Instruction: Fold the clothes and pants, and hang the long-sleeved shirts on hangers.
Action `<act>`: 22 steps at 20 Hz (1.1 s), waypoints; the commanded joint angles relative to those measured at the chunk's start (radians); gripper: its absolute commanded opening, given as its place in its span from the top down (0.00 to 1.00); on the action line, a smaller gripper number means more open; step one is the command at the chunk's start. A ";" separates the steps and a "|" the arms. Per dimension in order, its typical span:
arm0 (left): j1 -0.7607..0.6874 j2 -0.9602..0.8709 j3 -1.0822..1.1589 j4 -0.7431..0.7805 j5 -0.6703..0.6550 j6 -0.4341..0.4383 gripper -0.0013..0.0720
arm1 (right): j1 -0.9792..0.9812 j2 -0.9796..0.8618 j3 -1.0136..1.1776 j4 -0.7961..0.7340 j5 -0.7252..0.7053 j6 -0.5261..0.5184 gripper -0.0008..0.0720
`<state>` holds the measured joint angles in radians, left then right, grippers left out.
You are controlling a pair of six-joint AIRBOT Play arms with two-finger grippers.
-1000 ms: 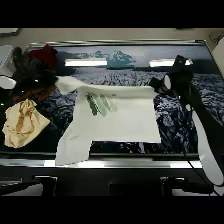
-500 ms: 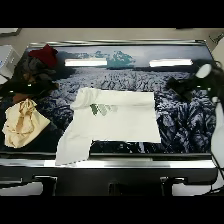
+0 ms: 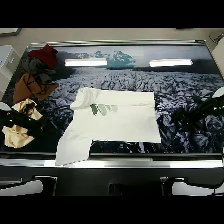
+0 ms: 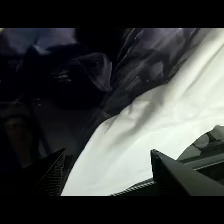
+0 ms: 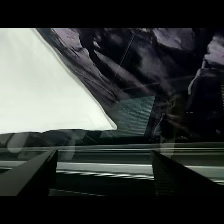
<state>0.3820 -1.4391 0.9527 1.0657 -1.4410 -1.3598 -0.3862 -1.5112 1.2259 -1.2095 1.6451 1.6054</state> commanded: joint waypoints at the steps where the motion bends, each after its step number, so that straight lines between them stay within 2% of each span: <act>1: -0.045 0.007 -0.150 -0.048 0.098 0.057 0.22 | -0.005 0.014 -0.084 0.021 -0.013 -0.050 0.07; 7: -0.146 0.005 -0.178 -0.054 0.212 0.051 0.22 | -0.005 0.015 -0.084 0.024 -0.043 -0.050 0.07; 8: -0.155 0.005 -0.177 -0.061 0.212 0.051 0.33 | -0.005 0.015 -0.084 0.024 -0.050 -0.050 0.07; 9: -0.158 0.005 -0.177 -0.076 0.211 0.051 0.60 | -0.005 0.015 -0.084 0.023 -0.052 -0.047 0.07; 10: -0.158 0.007 -0.177 -0.094 0.206 0.051 0.84 | -0.002 0.015 -0.089 0.024 -0.056 -0.047 0.07; 11: -0.158 0.009 -0.175 -0.102 0.197 0.051 0.95 | 0.006 0.015 -0.103 0.019 -0.064 -0.047 0.07; 17: -0.158 0.058 -0.175 -0.102 0.175 0.051 0.95 | 0.119 0.008 -0.267 0.028 -0.277 -0.047 0.07; 20: -0.158 0.081 -0.175 -0.106 0.177 0.051 0.95 | 0.124 -0.038 -0.282 0.086 -0.272 -0.047 0.08; 22: -0.158 0.084 -0.175 -0.127 0.177 0.051 0.95 | 0.124 -0.060 -0.284 0.161 -0.273 -0.056 0.15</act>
<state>0.2245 -1.3685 0.7784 0.9600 -1.2629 -1.3079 -0.2714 -1.5410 0.9592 -1.1198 1.4216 1.5600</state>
